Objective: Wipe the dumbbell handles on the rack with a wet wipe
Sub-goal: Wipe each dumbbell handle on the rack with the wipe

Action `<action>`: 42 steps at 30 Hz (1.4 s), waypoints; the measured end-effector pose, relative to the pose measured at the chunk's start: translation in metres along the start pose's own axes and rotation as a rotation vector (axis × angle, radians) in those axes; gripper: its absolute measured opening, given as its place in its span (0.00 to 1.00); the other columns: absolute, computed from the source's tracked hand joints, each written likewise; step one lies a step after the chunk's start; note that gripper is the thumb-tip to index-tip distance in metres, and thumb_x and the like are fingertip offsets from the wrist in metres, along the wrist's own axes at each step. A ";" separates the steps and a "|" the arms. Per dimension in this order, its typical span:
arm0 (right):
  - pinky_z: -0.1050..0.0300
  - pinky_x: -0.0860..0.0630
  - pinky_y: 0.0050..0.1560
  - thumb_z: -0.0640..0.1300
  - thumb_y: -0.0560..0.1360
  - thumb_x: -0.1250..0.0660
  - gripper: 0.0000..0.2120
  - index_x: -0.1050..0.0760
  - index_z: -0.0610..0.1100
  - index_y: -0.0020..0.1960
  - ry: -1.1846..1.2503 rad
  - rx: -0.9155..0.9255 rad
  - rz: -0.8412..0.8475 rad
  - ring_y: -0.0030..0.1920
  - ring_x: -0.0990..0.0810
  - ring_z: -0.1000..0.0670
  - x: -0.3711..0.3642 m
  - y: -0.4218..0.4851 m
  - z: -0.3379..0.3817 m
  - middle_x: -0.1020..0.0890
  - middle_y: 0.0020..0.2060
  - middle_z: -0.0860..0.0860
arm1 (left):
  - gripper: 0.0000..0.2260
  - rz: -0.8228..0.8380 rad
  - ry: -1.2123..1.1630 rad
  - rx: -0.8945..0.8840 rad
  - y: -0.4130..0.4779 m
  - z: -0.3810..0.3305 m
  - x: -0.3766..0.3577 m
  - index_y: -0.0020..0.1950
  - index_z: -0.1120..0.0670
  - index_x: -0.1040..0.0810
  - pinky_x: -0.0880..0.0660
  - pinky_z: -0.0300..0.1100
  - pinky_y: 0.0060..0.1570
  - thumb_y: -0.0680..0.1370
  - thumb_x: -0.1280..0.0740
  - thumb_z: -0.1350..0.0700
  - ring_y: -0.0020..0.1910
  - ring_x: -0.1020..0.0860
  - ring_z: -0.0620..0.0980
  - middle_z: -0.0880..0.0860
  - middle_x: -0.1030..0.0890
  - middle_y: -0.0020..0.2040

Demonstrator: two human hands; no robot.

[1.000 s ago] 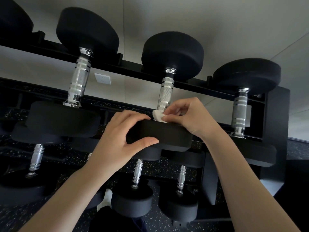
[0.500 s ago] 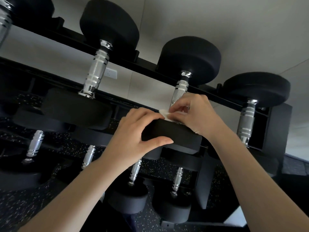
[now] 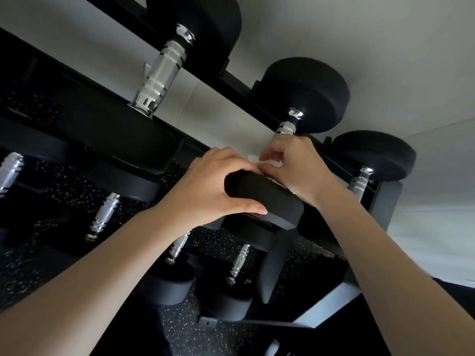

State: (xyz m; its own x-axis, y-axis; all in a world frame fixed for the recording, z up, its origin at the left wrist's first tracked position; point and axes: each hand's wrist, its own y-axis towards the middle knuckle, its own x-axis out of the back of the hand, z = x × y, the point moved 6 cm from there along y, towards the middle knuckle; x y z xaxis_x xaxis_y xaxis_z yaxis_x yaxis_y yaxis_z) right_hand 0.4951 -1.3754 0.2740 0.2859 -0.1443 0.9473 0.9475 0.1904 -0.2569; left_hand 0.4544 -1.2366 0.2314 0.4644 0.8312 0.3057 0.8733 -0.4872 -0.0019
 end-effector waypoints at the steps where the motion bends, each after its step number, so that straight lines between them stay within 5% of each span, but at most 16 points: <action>1: 0.61 0.30 0.42 0.42 0.71 0.30 0.03 0.20 0.43 0.44 -0.031 -0.008 -0.030 0.42 0.24 0.52 0.001 0.003 0.000 0.22 0.42 0.49 | 0.27 0.013 -0.002 0.004 0.001 0.001 0.000 0.56 0.41 0.23 0.32 0.51 0.60 0.61 0.32 0.31 0.57 0.31 0.40 0.39 0.26 0.52; 13: 0.60 0.34 0.41 0.38 0.72 0.31 0.05 0.18 0.37 0.46 -0.175 -0.149 -0.445 0.39 0.26 0.49 0.025 0.032 -0.008 0.23 0.45 0.42 | 0.27 0.043 0.010 -0.048 0.003 0.008 -0.002 0.57 0.41 0.24 0.40 0.40 0.58 0.63 0.34 0.31 0.54 0.35 0.37 0.38 0.28 0.52; 18: 0.60 0.35 0.47 0.40 0.72 0.30 0.07 0.17 0.40 0.48 -0.219 -0.181 -0.230 0.48 0.24 0.45 0.017 0.035 -0.003 0.23 0.49 0.42 | 0.27 0.055 0.012 -0.063 0.003 0.008 -0.002 0.57 0.42 0.24 0.42 0.34 0.56 0.63 0.36 0.30 0.54 0.35 0.37 0.38 0.29 0.51; 24: 0.57 0.28 0.45 0.39 0.72 0.31 0.05 0.16 0.41 0.44 -0.229 -0.079 0.078 0.46 0.23 0.46 -0.004 0.017 0.018 0.21 0.47 0.45 | 0.27 0.046 -0.002 -0.051 0.004 0.008 -0.001 0.57 0.42 0.23 0.42 0.39 0.54 0.62 0.34 0.31 0.54 0.35 0.38 0.39 0.28 0.50; 29: 0.53 0.26 0.46 0.39 0.71 0.32 0.05 0.16 0.42 0.43 -0.175 -0.054 0.139 0.45 0.23 0.48 -0.004 0.013 0.021 0.21 0.45 0.47 | 0.27 0.042 -0.009 -0.048 0.004 0.007 0.000 0.56 0.42 0.23 0.43 0.38 0.54 0.62 0.34 0.31 0.54 0.35 0.40 0.40 0.27 0.50; 35: 0.70 0.36 0.43 0.37 0.70 0.29 0.06 0.17 0.38 0.47 -0.147 -0.104 -0.194 0.42 0.25 0.51 0.009 0.020 -0.003 0.21 0.45 0.43 | 0.27 0.021 -0.007 -0.055 0.003 0.008 -0.001 0.57 0.42 0.23 0.42 0.38 0.54 0.62 0.33 0.31 0.54 0.34 0.39 0.39 0.27 0.50; 42: 0.79 0.34 0.41 0.41 0.73 0.30 0.09 0.18 0.38 0.50 0.007 -0.252 -0.604 0.39 0.28 0.55 0.023 0.023 -0.020 0.23 0.46 0.42 | 0.27 0.014 -0.042 -0.046 0.003 0.011 -0.003 0.56 0.40 0.24 0.42 0.36 0.57 0.62 0.36 0.30 0.54 0.35 0.37 0.38 0.28 0.50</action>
State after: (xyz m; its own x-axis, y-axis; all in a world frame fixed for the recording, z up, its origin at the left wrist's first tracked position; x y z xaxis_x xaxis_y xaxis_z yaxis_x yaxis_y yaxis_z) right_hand 0.5261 -1.3943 0.2865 -0.3072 -0.1609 0.9379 0.9459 -0.1599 0.2824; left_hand 0.4571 -1.2371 0.2204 0.4831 0.8344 0.2652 0.8595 -0.5097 0.0381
